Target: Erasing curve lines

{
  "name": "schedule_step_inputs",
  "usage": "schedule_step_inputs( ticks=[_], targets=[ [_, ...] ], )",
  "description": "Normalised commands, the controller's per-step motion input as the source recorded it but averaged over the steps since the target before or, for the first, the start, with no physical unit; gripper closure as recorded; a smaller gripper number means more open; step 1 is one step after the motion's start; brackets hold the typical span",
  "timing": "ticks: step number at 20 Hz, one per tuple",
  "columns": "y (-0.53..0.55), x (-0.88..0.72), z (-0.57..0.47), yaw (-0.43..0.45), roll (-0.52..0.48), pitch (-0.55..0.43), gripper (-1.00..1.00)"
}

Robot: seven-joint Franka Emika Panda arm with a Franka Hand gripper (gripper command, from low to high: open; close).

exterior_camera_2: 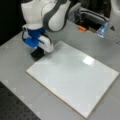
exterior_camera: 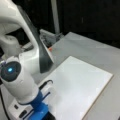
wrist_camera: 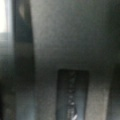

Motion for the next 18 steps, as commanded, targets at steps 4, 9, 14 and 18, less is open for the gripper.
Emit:
schedule_step_inputs(
  ticks=[4,9,14,18],
  targets=[
    [0.11,-0.12,-0.10,-0.105,-0.021,-0.153,-1.00],
    [0.10,-0.12,-0.10,-0.112,-0.032,-0.160,-1.00],
    [0.11,-0.13,-0.09,-0.121,-0.034,-0.163,-1.00],
    [0.14,-0.18,-0.01,-0.137,-0.042,-0.138,-1.00]
  ],
)
